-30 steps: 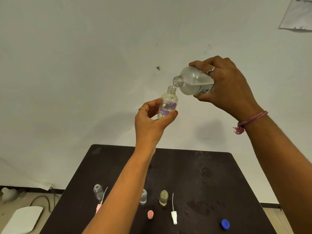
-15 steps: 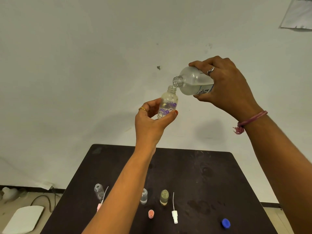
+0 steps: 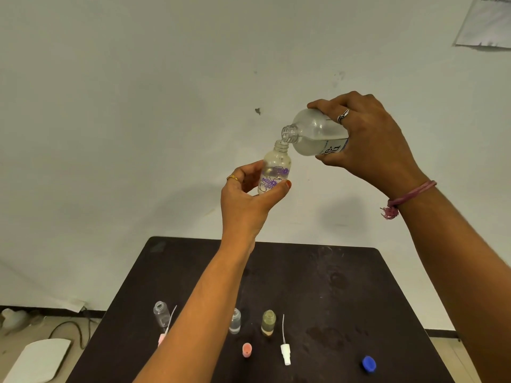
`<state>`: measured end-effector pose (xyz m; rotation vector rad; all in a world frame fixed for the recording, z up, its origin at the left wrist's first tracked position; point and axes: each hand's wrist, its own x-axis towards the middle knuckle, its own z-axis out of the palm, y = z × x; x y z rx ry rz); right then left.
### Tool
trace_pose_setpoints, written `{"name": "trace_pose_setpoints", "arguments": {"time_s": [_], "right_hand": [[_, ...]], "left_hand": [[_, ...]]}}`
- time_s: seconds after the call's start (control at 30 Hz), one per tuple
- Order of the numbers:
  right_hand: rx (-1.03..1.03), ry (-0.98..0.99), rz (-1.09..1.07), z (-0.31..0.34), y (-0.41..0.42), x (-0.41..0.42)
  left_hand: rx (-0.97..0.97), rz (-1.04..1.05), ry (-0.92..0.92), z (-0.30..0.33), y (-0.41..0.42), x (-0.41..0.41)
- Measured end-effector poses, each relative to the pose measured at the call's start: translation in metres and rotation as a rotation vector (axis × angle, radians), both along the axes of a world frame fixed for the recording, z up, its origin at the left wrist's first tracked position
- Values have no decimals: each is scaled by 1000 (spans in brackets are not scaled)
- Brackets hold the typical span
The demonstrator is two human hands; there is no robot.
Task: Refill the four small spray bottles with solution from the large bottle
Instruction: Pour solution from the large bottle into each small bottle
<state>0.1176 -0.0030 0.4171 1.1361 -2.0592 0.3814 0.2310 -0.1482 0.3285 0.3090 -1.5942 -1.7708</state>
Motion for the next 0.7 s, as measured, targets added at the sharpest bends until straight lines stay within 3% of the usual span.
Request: {"name": "trace_pose_setpoints", "arguments": {"time_s": [0.7], "right_hand": [[-9, 4, -2, 0, 2, -1]], "left_hand": [[9, 0, 7, -3, 1, -3]]}}
